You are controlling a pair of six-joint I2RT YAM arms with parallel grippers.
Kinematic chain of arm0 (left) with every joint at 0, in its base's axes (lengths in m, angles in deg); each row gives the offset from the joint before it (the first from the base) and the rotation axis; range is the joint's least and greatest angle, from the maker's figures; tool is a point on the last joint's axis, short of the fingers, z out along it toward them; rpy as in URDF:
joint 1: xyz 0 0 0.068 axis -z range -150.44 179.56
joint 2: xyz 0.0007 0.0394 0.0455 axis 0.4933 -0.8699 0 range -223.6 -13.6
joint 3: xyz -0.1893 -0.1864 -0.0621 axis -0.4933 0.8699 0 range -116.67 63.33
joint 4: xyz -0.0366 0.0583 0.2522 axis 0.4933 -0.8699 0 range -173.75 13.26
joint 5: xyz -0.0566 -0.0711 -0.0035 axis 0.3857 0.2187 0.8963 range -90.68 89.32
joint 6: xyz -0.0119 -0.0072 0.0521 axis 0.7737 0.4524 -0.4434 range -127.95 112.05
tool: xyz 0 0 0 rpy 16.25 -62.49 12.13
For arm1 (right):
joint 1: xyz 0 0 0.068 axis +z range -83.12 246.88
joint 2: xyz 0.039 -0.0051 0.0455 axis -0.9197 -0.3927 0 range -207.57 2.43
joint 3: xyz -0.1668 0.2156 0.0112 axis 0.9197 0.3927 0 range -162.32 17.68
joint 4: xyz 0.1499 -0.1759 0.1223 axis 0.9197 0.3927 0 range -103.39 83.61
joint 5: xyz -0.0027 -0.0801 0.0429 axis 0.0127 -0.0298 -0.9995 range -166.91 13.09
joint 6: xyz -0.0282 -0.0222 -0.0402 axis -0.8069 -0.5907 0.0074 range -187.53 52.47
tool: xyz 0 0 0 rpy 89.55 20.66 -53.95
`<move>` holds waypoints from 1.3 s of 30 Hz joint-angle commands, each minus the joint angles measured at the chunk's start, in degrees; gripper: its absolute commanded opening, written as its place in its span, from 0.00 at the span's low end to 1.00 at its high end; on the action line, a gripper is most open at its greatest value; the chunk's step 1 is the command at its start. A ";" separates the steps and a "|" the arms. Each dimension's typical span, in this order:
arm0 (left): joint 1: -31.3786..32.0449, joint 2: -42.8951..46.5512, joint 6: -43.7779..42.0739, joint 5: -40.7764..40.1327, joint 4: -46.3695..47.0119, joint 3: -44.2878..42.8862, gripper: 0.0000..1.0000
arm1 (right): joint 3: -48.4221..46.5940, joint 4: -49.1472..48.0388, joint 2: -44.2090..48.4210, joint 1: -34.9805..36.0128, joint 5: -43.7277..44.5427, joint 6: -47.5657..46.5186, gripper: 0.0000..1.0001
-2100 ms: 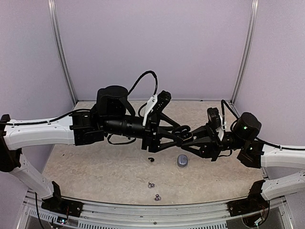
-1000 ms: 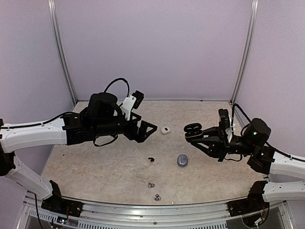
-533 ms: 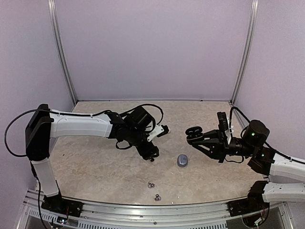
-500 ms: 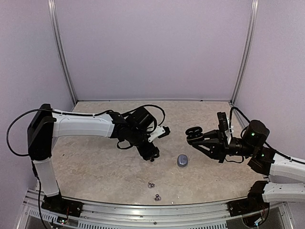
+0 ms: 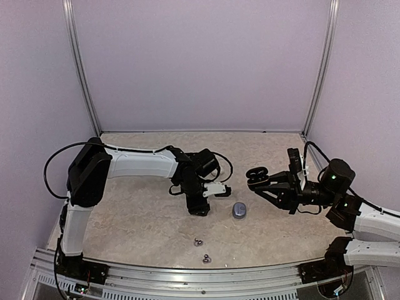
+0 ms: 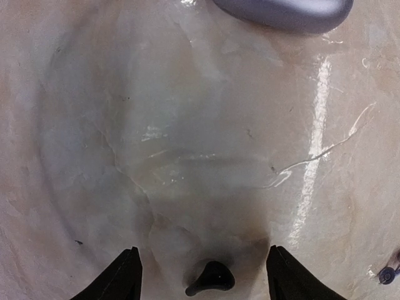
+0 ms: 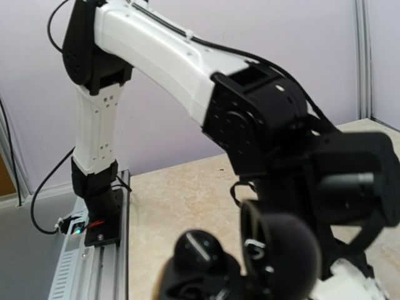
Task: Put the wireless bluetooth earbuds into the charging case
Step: Adjust the right earbud at the center of the board.
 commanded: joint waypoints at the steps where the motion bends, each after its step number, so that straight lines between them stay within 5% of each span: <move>1: -0.60 -2.46 -2.87 0.60 -3.57 -2.59 0.68 | 0.36 -1.42 0.86 -0.70 -0.61 0.42 0.00; 18: -5.75 -2.76 10.88 9.66 -6.58 0.73 0.36 | 0.10 -0.75 0.44 -1.08 0.20 -1.16 0.00; 27: -5.29 -0.85 20.99 10.39 -5.90 4.20 0.37 | 0.18 -0.79 0.46 -1.11 0.41 -1.27 0.00; 39: -5.24 3.76 22.93 3.80 -8.78 -3.66 0.54 | -0.04 0.05 1.26 -1.13 0.51 -1.39 0.00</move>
